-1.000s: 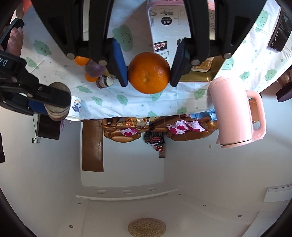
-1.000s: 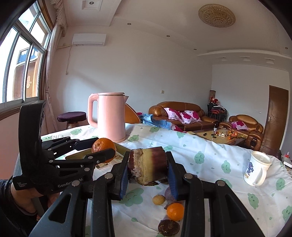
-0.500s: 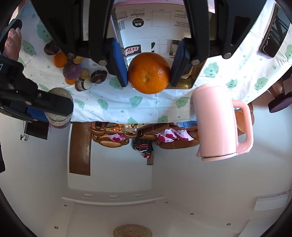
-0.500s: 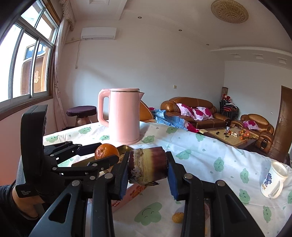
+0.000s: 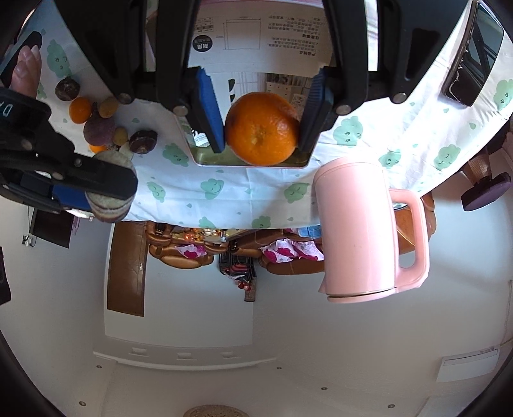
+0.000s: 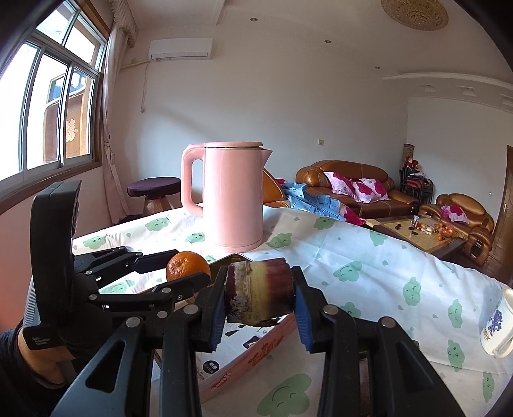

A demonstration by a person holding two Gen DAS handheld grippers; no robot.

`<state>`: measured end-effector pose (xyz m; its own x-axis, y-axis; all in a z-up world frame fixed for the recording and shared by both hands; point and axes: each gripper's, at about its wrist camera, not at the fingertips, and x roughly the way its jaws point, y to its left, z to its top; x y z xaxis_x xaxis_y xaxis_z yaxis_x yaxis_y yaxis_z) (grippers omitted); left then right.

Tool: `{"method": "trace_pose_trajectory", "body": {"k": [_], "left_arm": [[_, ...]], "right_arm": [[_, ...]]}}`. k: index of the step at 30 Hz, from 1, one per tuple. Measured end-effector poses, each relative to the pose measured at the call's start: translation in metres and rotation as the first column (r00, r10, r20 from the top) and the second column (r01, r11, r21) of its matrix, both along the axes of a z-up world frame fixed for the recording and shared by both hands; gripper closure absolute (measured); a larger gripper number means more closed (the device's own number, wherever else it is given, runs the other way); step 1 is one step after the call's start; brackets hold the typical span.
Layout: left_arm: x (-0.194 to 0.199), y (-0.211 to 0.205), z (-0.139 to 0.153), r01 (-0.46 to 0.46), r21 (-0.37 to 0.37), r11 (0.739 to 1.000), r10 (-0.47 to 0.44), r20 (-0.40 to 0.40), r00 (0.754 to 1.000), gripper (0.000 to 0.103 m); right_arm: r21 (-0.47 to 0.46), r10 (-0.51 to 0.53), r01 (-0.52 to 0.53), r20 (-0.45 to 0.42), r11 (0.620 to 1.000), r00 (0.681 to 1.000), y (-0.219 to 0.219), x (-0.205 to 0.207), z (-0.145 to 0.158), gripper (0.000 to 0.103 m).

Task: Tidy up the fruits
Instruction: 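Lower the orange into the tin with the left gripper while the right gripper places the sugarcane beside it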

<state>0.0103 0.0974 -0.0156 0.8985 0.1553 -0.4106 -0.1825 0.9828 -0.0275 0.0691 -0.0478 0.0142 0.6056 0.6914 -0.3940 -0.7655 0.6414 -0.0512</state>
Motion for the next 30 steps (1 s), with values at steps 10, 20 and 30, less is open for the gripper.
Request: {"method": "trace_pose_trajectory", "body": {"k": [10,20,30], "left_arm": [[0.011,0.027,-0.009,-0.021,-0.033,0.999,0.018,-0.078,0.997,0.054],[0.019,0.037,-0.022,-0.028,-0.045,0.999,0.021,-0.143,0.990,0.054],[0.026,0.039,-0.025,-0.023,-0.041,0.999,0.015,-0.181,0.983,0.054]], "right_arm": [[-0.074,0.030,-0.035,-0.075,0.997,0.997,0.040,0.014,-0.026,0.064],[-0.140,0.016,-0.042,-0.184,0.989,0.983,0.066,0.025,-0.060,0.064],[-0.159,0.005,-0.044,-0.240,0.986,0.971,0.068,0.033,-0.066,0.064]]}}
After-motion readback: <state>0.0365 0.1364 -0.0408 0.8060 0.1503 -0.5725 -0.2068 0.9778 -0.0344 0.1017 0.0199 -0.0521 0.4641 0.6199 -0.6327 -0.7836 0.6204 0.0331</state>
